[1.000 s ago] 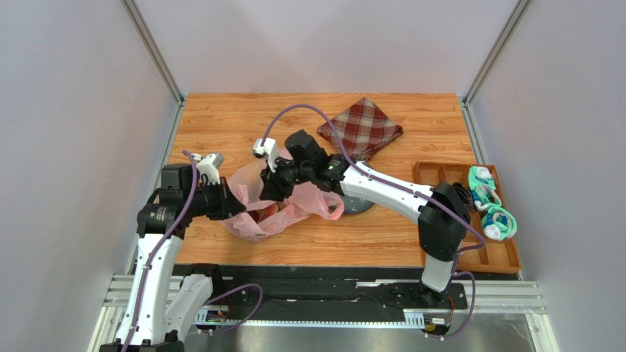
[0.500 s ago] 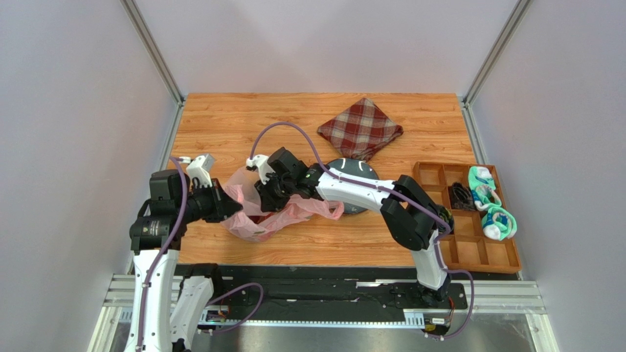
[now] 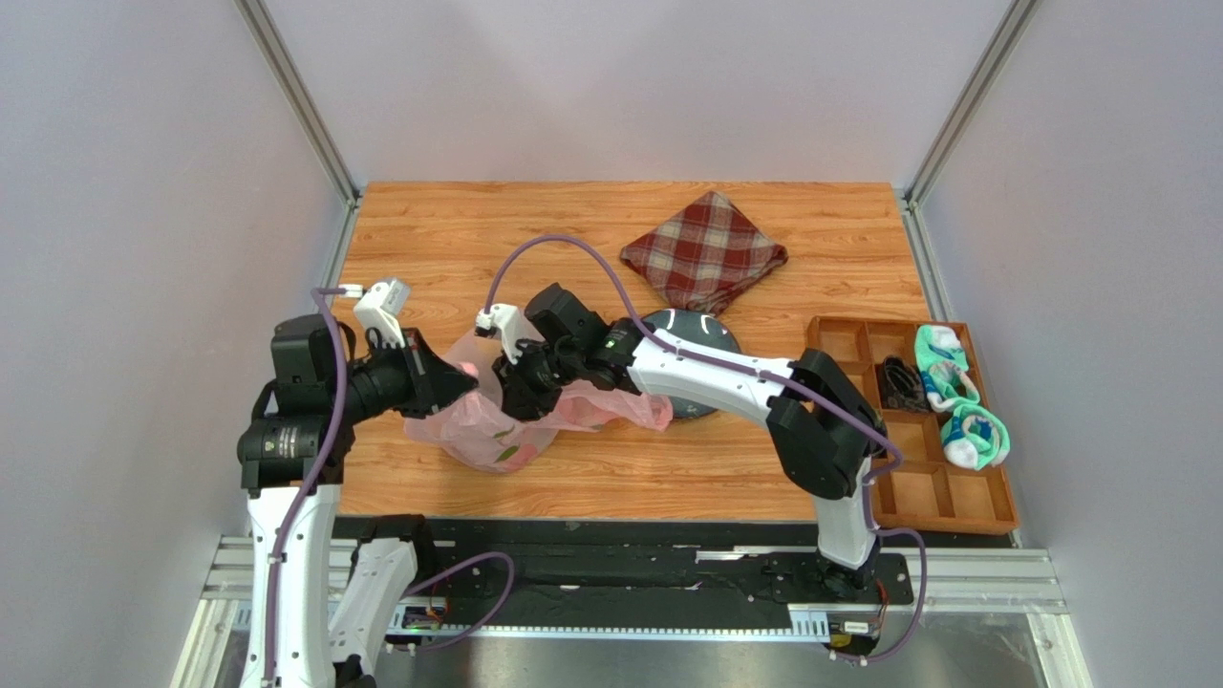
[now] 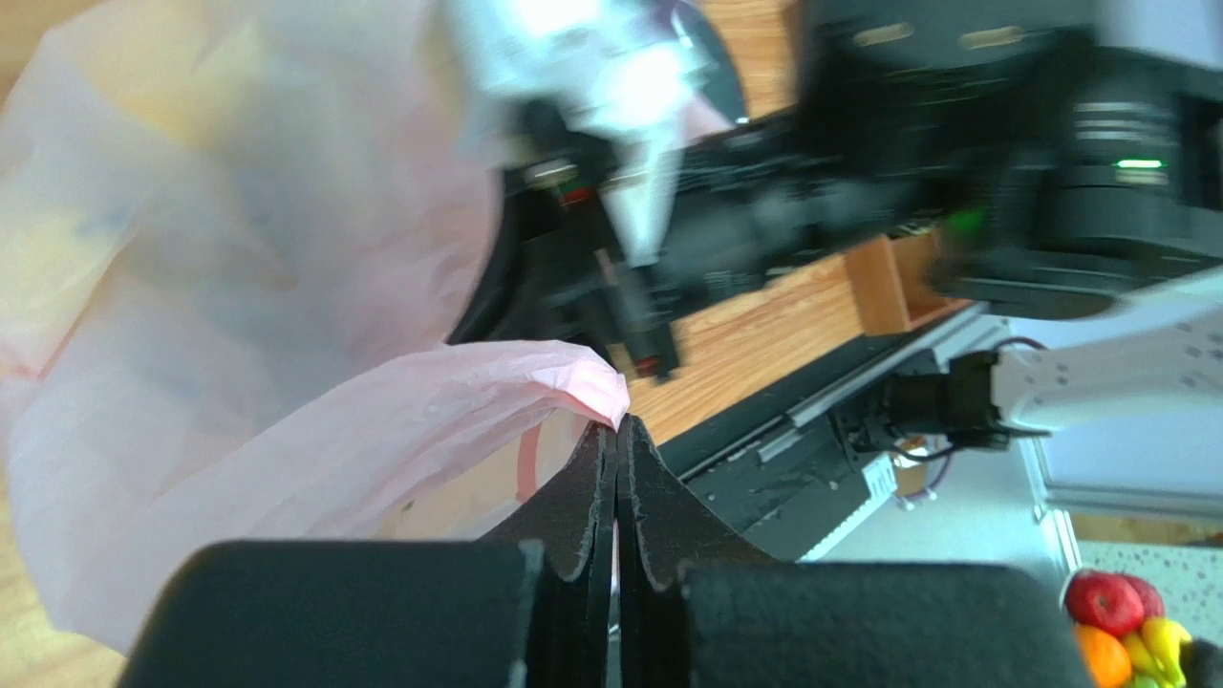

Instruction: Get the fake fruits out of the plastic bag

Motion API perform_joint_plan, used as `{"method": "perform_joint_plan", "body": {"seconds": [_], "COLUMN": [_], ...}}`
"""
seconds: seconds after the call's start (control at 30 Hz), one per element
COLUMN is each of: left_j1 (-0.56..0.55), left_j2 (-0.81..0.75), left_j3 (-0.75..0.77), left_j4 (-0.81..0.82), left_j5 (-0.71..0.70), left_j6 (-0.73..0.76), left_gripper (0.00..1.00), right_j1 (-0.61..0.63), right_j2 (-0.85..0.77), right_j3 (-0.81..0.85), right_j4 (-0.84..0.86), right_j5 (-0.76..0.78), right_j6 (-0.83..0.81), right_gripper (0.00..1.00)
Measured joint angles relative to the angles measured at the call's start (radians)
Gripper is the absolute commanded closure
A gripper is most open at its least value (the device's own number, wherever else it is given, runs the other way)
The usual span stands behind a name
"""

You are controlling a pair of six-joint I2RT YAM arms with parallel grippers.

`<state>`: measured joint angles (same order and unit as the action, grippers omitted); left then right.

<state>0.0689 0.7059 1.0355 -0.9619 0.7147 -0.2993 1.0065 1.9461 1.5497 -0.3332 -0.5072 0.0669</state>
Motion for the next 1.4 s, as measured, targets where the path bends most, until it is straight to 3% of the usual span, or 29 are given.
{"method": "perform_joint_plan", "body": {"seconds": [0.23,0.33,0.43,0.67,0.7,0.83,0.97,1.23,1.4], "left_j1": [0.000,0.000,0.000,0.000,0.000,0.000,0.000,0.000,0.000], "left_j2": [0.029,0.058,0.097,0.211,0.223,0.229,0.186,0.119,0.116], "left_j3": [0.106,0.134,0.163,0.302,0.323,0.354,0.319,0.229,0.210], "left_j4": [0.001,0.013,0.030,0.093,0.100,0.129,0.128,0.107,0.106], "left_j5": [0.090,0.113,0.126,0.192,0.201,0.223,0.221,0.219,0.219], "left_j6": [0.015,0.012,0.008,-0.011,-0.012,-0.012,-0.005,0.011,0.015], "left_gripper": [1.00,1.00,1.00,1.00,1.00,1.00,1.00,1.00,1.00], "right_j1": [0.003,0.002,-0.007,-0.047,-0.063,-0.150,-0.196,-0.133,-0.141], "right_j2": [0.079,0.064,0.022,-0.098,-0.098,-0.098,-0.164,-0.532,-0.576], "right_j3": [0.014,0.018,0.021,0.036,0.044,0.057,0.032,-0.160,-0.203], "right_j4": [0.007,0.002,-0.003,-0.011,-0.002,0.001,-0.038,-0.105,-0.184], "right_j5": [-0.023,-0.026,-0.016,0.246,0.283,0.314,0.240,0.247,0.269], "right_j6": [0.033,0.029,0.016,-0.146,-0.160,-0.190,-0.243,-0.425,-0.492], "right_gripper": [0.83,0.75,0.75,0.81,0.78,0.47,0.41,0.30,0.23]}}
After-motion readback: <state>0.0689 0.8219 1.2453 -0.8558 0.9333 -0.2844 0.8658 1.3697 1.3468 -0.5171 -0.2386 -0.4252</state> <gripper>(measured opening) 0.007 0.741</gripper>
